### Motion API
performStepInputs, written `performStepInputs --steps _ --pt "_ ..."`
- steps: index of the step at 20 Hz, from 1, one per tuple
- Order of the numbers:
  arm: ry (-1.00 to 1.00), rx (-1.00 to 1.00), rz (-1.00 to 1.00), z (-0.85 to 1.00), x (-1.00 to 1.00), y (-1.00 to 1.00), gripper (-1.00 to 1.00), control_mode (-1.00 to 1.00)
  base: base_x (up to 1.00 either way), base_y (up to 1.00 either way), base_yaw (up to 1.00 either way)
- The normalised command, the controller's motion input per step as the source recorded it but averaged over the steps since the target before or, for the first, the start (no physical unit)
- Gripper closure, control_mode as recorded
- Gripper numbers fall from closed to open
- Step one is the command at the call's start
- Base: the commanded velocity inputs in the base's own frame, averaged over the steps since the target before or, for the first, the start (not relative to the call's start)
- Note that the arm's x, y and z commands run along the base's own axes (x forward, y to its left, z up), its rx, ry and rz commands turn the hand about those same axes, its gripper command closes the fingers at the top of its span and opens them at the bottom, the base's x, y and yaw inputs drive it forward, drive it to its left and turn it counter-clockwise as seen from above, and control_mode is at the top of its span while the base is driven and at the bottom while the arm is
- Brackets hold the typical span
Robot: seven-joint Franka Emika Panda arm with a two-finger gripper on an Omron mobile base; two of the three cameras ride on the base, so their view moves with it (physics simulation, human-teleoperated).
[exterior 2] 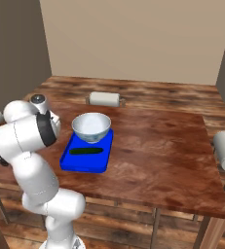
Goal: Place the two vegetables and bowl onto the tray for setting up a vegetable dip station.
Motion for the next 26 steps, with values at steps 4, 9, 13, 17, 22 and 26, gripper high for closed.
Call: performStepInputs --steps 4,9,13,17,22,26 --pt "0.01 -0.05 0.18 -0.01 0.42 0.11 -1.0 -1.0 0.0 0.0 0.0" --pt "0.04 -0.08 0.21 -0.08 0.4 0.15 -1.0 -1.0 0.0 0.0 0.0" --pt "0.08 -0.11 0.21 -0.15 0.39 0.14 -1.0 -1.0 0.0 0.0 0.0" --pt "0.05 -0.21 0.17 -0.24 0.33 0.19 -1.0 -1.0 0.0 0.0 0.0" --pt "0.12 -0.2 0.15 -0.27 0.31 0.19 -1.0 -1.0 0.0 0.0 0.0" --pt "0.09 -0.15 0.17 -0.26 0.24 0.24 -1.0 -1.0 0.0 0.0 0.0"
